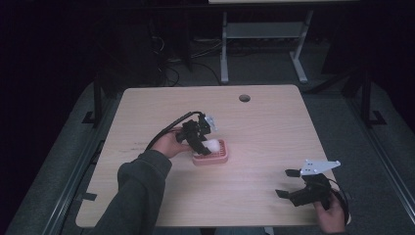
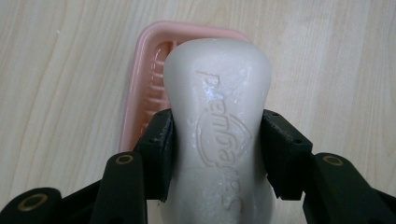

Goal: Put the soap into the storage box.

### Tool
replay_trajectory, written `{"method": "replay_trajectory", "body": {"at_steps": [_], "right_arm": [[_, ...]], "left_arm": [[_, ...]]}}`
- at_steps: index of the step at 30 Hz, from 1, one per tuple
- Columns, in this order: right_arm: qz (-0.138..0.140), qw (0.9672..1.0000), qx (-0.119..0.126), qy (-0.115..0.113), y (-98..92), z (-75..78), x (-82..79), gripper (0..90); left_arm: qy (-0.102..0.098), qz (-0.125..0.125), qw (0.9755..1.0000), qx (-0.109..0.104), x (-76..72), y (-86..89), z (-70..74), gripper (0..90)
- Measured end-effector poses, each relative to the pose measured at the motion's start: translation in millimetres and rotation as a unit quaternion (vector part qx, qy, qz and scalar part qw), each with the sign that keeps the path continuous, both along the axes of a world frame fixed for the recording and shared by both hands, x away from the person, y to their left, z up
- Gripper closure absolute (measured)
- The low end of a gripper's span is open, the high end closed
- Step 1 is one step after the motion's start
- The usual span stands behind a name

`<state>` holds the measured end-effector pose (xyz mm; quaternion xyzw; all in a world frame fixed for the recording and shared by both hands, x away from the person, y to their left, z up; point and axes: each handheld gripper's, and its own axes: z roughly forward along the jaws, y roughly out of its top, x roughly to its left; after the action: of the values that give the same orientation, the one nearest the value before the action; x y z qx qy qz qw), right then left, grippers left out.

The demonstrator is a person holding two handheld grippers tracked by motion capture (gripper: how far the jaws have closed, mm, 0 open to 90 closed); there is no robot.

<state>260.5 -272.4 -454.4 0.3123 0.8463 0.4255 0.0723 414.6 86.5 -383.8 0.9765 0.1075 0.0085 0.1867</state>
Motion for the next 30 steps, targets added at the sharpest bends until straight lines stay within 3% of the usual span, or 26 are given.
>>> {"method": "replay_trajectory", "body": {"at_steps": [18,30], "right_arm": [[-0.001,1.0,0.001,0.002,-1.1,0.0,0.2,14.2],[0.0,1.0,0.001,0.003,-0.9,-0.7,0.8,14.2]], "left_arm": [[0.003,0.004,1.0,0.004,13.1,-7.4,-16.7,49.3],[0.021,0.007,0.9997,0.01,19.4,-11.6,-30.7,49.2]]}}
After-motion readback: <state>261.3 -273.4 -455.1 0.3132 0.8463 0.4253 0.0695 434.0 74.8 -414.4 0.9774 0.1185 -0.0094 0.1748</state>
